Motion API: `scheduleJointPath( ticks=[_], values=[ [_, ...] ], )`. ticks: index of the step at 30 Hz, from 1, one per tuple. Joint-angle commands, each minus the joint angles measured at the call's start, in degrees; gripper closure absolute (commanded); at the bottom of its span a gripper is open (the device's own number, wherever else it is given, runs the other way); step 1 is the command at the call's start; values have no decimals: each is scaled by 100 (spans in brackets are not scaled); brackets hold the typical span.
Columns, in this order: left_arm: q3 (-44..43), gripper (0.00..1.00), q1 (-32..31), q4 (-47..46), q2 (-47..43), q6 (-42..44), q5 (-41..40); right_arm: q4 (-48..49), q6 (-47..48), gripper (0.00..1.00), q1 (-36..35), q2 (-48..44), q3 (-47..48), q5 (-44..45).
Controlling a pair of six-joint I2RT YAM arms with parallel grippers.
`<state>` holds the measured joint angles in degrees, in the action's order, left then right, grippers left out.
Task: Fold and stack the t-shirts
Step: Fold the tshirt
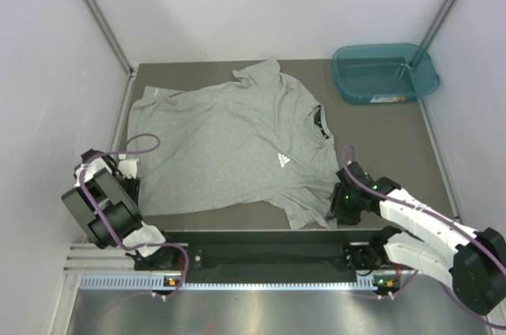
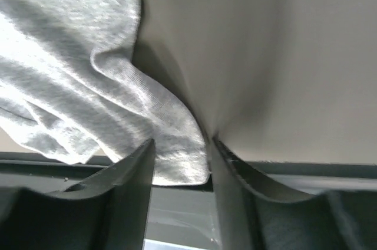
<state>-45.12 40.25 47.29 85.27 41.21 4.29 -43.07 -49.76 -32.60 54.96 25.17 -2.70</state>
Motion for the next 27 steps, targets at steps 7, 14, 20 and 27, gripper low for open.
scheduleJointPath(
  ticks=[7,14,20,27],
  values=[
    [-137,100,114,7,-213,202,520,265,-350,100,-89,-335,-346,-406],
    [-480,100,790,920,-336,1055,256,-1001,-535,100,-97,-1574,-206,-591],
    [-804,100,950,1607,-459,1469,414,-1485,-518,100,-115,-1779,557,-557],
    [-1973,100,888,2153,145,1329,1117,-880,325,100,103,-210,2183,-99]
  ],
)
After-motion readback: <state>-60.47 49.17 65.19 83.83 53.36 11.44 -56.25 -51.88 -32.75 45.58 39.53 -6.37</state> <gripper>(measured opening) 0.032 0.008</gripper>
